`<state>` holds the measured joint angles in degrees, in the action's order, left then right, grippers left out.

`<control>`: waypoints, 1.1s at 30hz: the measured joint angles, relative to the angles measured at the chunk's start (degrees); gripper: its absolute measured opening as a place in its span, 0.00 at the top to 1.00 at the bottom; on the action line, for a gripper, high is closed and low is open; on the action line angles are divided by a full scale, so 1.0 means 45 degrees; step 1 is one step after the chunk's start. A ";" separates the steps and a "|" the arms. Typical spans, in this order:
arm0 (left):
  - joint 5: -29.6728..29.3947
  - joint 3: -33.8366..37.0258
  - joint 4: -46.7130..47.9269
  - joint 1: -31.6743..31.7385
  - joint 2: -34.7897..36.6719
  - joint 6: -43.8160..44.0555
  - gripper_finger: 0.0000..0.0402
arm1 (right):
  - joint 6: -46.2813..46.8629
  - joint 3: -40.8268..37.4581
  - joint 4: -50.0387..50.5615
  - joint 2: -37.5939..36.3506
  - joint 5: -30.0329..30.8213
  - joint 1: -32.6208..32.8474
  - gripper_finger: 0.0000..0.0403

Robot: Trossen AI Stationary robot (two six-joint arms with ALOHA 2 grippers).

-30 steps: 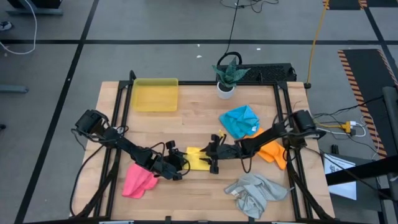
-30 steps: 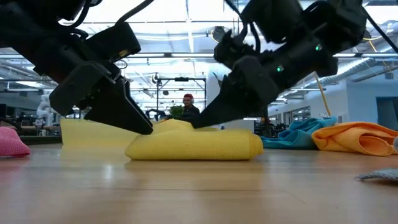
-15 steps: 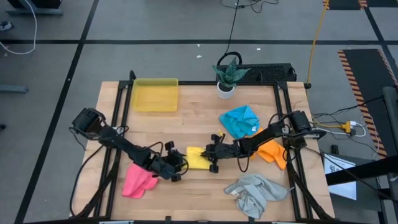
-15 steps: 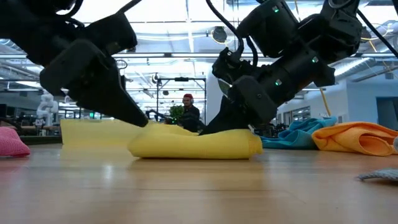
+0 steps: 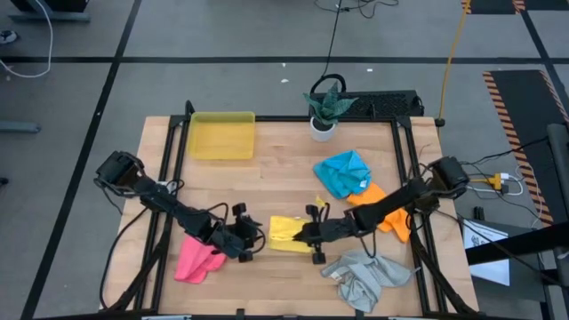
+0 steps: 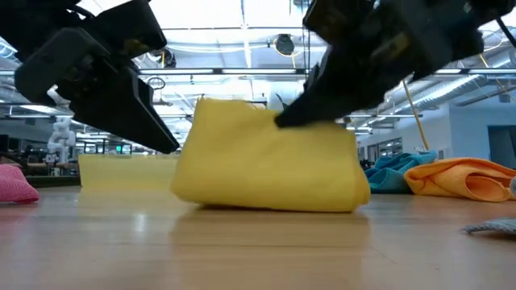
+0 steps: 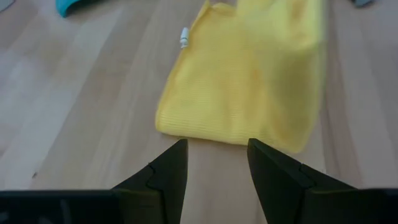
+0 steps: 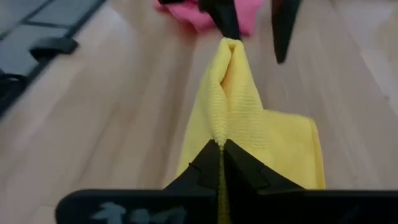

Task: Fold microfiber towels
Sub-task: Fold the yellow microfiber cloth

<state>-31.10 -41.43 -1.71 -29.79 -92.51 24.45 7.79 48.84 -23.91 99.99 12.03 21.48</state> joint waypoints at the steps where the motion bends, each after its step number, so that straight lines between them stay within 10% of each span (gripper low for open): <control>1: -0.0040 0.0002 -0.0005 0.0015 -0.0005 -0.0077 0.58 | 0.0018 0.0000 0.0124 -0.0157 0.0000 0.0037 0.99; 9: -0.0887 0.0019 -0.0798 0.0055 -0.0559 -0.1394 0.58 | 0.0097 0.0005 0.0884 -0.0405 0.1036 -0.0018 0.99; 33: 0.2891 0.0005 -0.4851 0.0355 -0.3181 -0.5090 0.58 | 0.1252 0.0005 0.0849 -0.0405 0.0976 -0.0348 0.99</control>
<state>-18.09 -41.41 -23.54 -28.19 -106.83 1.54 13.43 48.86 -20.09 98.17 16.42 19.91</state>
